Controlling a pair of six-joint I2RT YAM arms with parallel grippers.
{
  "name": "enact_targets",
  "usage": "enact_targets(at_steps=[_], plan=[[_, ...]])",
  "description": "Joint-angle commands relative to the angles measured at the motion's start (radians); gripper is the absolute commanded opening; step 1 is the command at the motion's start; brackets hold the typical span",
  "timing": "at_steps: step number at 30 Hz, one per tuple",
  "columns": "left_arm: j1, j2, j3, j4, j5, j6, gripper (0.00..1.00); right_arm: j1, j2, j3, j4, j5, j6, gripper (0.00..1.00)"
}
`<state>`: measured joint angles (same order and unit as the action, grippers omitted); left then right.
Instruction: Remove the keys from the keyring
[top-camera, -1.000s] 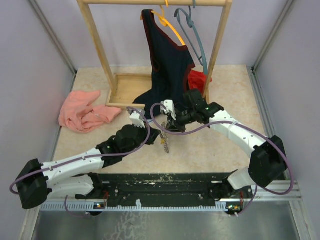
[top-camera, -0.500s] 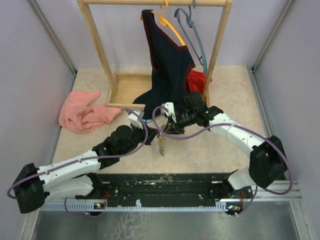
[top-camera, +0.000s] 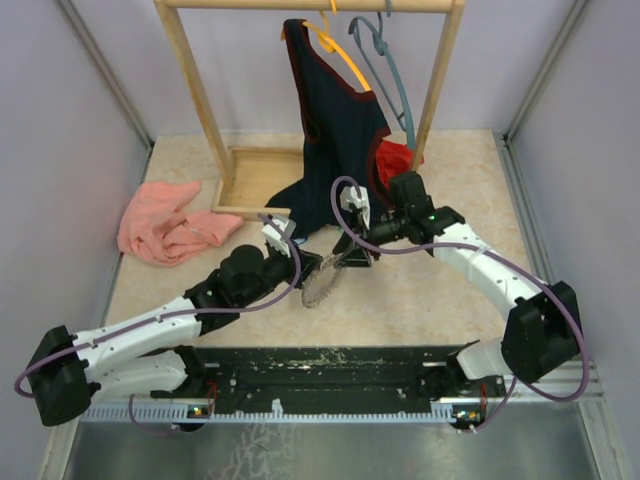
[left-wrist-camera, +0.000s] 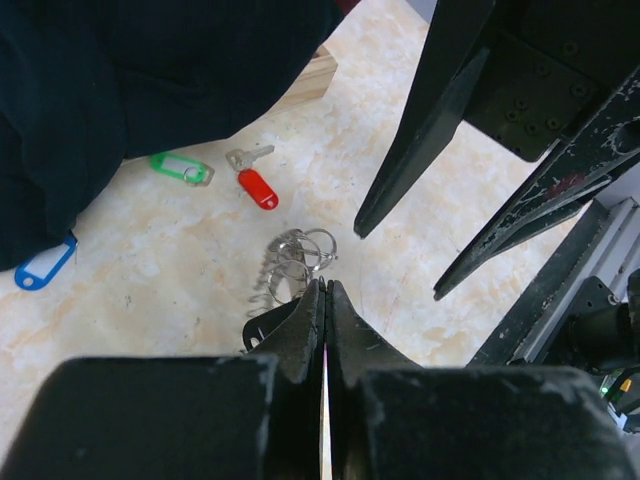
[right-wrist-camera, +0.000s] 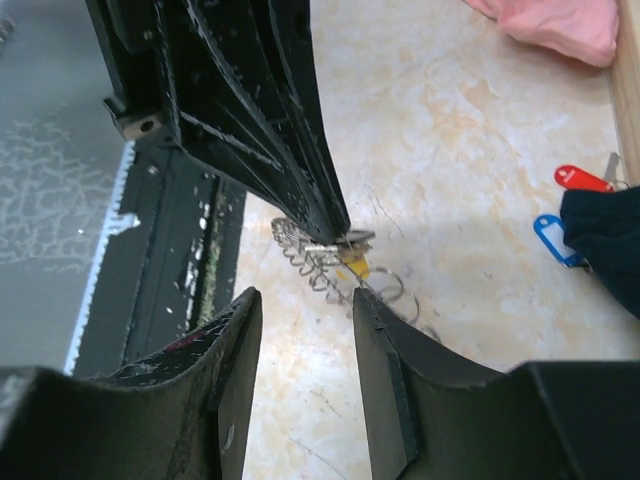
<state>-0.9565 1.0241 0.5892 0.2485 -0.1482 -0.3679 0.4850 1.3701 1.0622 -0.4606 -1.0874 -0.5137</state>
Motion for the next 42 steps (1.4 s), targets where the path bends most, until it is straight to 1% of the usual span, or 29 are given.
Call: enact_targets(at_steps=[1, 4, 8, 14, 20, 22, 25, 27, 29, 30, 32, 33, 35, 36, 38, 40, 42], plan=[[0.005, 0.004, 0.069, 0.032, 0.034, 0.033, 0.00, 0.022, -0.020, -0.003, 0.145, -0.086, 0.155, 0.40], [0.005, 0.008, 0.073, 0.036, 0.035, 0.031, 0.00, 0.052, -0.006, -0.012, 0.188, -0.080, 0.212, 0.35], [0.005, 0.007, 0.075, 0.038, 0.023, 0.029, 0.00, 0.061, 0.005, -0.004, 0.204, -0.033, 0.284, 0.33], [0.005, 0.002, 0.074, 0.040, 0.006, 0.032, 0.00, 0.049, 0.001, 0.016, 0.164, -0.031, 0.273, 0.32], [0.010, 0.000, 0.053, 0.043, 0.002, 0.047, 0.00, -0.009, -0.008, 0.004, 0.161, -0.039, 0.248, 0.32], [0.018, -0.001, 0.033, 0.059, 0.009, 0.049, 0.00, -0.017, -0.009, -0.003, 0.147, -0.038, 0.205, 0.34], [0.042, 0.007, -0.014, 0.100, 0.031, 0.044, 0.00, -0.017, -0.004, -0.028, 0.140, -0.032, 0.129, 0.39], [0.072, 0.020, -0.047, 0.133, 0.061, 0.033, 0.00, -0.019, -0.003, -0.050, 0.149, -0.024, 0.084, 0.44], [0.114, 0.047, -0.076, 0.171, 0.119, 0.010, 0.00, -0.019, 0.001, -0.067, 0.151, -0.012, 0.051, 0.46], [0.142, 0.065, -0.086, 0.197, 0.173, 0.003, 0.06, -0.019, 0.003, -0.067, 0.149, -0.006, 0.044, 0.47], [0.203, 0.123, -0.102, 0.267, 0.300, -0.012, 0.28, -0.026, 0.011, -0.060, 0.140, 0.001, 0.043, 0.47], [0.235, 0.159, -0.099, 0.295, 0.364, -0.032, 0.36, -0.030, 0.017, -0.052, 0.132, 0.005, 0.043, 0.47], [0.291, 0.251, -0.056, 0.298, 0.446, -0.073, 0.47, -0.039, 0.021, -0.048, 0.129, 0.010, 0.048, 0.47], [0.309, 0.302, -0.015, 0.264, 0.468, -0.086, 0.50, -0.045, 0.022, -0.048, 0.133, 0.014, 0.055, 0.47], [0.322, 0.393, 0.085, 0.142, 0.478, -0.085, 0.52, -0.057, 0.020, -0.049, 0.139, 0.023, 0.066, 0.47], [0.325, 0.485, 0.177, 0.005, 0.460, -0.080, 0.52, -0.068, 0.017, -0.049, 0.145, 0.026, 0.075, 0.47], [0.325, 0.551, 0.256, -0.075, 0.432, -0.087, 0.52, -0.074, 0.015, -0.049, 0.149, 0.027, 0.081, 0.47]])
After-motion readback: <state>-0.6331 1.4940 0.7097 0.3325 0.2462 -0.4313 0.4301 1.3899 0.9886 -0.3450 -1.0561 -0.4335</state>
